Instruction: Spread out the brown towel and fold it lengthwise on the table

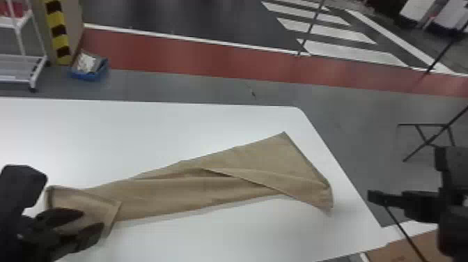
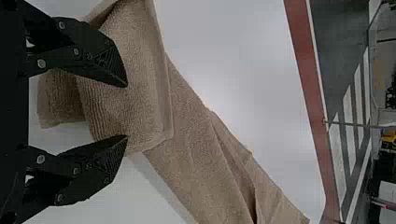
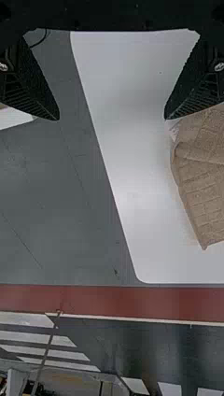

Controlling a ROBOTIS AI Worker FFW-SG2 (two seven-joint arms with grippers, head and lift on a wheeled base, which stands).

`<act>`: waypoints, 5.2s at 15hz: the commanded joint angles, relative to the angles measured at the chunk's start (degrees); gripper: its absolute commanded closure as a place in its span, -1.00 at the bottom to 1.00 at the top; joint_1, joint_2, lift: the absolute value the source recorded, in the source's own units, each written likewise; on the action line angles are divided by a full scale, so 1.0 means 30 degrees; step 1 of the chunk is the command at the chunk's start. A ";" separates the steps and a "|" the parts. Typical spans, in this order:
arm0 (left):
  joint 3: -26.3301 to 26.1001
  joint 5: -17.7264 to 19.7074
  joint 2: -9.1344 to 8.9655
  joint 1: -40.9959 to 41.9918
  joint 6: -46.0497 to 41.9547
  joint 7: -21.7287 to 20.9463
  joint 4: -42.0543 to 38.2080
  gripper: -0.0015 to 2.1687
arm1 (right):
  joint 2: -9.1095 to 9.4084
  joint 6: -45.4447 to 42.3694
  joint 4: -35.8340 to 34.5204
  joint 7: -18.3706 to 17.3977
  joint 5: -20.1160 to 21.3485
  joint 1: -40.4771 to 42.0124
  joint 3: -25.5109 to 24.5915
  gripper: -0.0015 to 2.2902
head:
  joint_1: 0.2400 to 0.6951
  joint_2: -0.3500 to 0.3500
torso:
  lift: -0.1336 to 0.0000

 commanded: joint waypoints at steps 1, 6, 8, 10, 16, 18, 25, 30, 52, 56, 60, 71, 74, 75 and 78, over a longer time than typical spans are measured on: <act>-0.0451 -0.0038 -0.0115 0.0344 0.0641 0.0736 -0.0436 -0.45 | 0.0379 -0.0341 0.0193 -0.0026 0.0072 0.0036 0.0003 -0.95 | 1.00 -1.00 | -0.86; -0.0597 -0.0038 -0.0261 0.0402 0.1344 0.1292 -0.1403 -0.45 | 0.0585 -0.0751 0.0516 -0.0026 0.0131 0.0241 0.0062 -0.95 | 1.00 -1.00 | -0.86; -0.0919 -0.0331 -0.0291 0.0402 0.1344 0.1585 -0.1315 -0.45 | 0.0643 -0.0869 0.0516 -0.0026 0.0131 0.0387 0.0062 -0.95 | 1.00 -1.00 | -0.86; -0.1388 -0.1063 -0.0261 0.0344 0.1227 0.1761 -0.0876 -0.45 | 0.0643 -0.0869 0.0428 -0.0026 0.0101 0.0534 -0.0026 -0.95 | 1.00 -1.00 | -0.86; -0.1857 -0.1942 -0.0203 0.0109 0.0758 0.2640 -0.0612 0.66 | 0.0848 -0.1044 0.0252 -0.0026 -0.0074 0.1003 -0.0466 -0.95 | 1.00 -1.00 | -0.86; -0.1740 -0.1825 -0.0144 0.0109 0.0758 0.2669 -0.0964 0.74 | 0.0848 -0.1044 0.0223 -0.0026 -0.0104 0.1120 -0.0554 -0.95 | 1.00 -1.00 | -0.86; 0.4969 0.8663 -0.0701 -0.0711 0.5680 -0.1081 -0.3044 0.74 | 0.0819 -0.2216 0.0047 0.0033 0.0014 0.1120 -0.0085 -0.95 | 1.00 -1.00 | -0.86; 0.8573 1.1739 -0.1023 -0.2469 0.7438 -0.1081 -0.3601 0.74 | 0.0702 -0.2333 -0.0217 0.0092 0.1420 0.0797 0.1497 -0.95 | 1.00 -1.00 | -0.86; 0.8368 1.1886 -0.1287 -0.2967 0.7906 -0.1461 -0.2136 0.74 | 0.0116 -0.3037 0.1395 0.4603 1.0267 0.0475 1.0960 -0.83 | 1.00 -0.91 | -0.86; 0.8368 1.1886 -0.1287 -0.2967 0.7906 -0.1579 -0.2048 0.74 | 0.0057 -0.3564 0.2127 0.5570 1.1351 0.0241 1.1399 -0.81 | 1.00 -0.89 | -0.86; 0.8426 1.1915 -0.1287 -0.2938 0.7965 -0.1637 -0.1960 0.74 | -0.0001 -0.4267 0.2889 0.6771 1.2523 0.0124 1.1487 -0.74 | 1.00 -0.90 | -0.86; 0.8573 1.1915 -0.1228 -0.2938 0.7672 -0.1784 -0.1608 0.74 | -0.0119 -0.5087 0.3182 0.7680 1.2494 -0.0140 1.0814 0.34 | 1.00 -0.92 | -0.86; 0.9012 1.1944 -0.1082 -0.3172 0.7438 -0.1901 -0.1403 0.74 | -0.0353 -0.5087 0.2508 0.7445 1.0443 -0.0638 0.8763 0.37 | 1.00 -0.92 | -0.86; 0.9217 1.1974 -0.1052 -0.3231 0.7438 -0.1989 -0.1403 0.74 | -0.0441 -0.5029 0.2361 0.7445 0.9623 -0.0931 0.7913 0.37 | 1.00 -0.92 | -0.86; 0.9862 1.2179 -0.0965 -0.3465 0.7203 -0.2311 -0.0876 0.74 | -0.0529 -0.4736 0.1834 0.7181 0.7631 -0.1751 0.5980 0.37 | 1.00 -0.96 | -0.86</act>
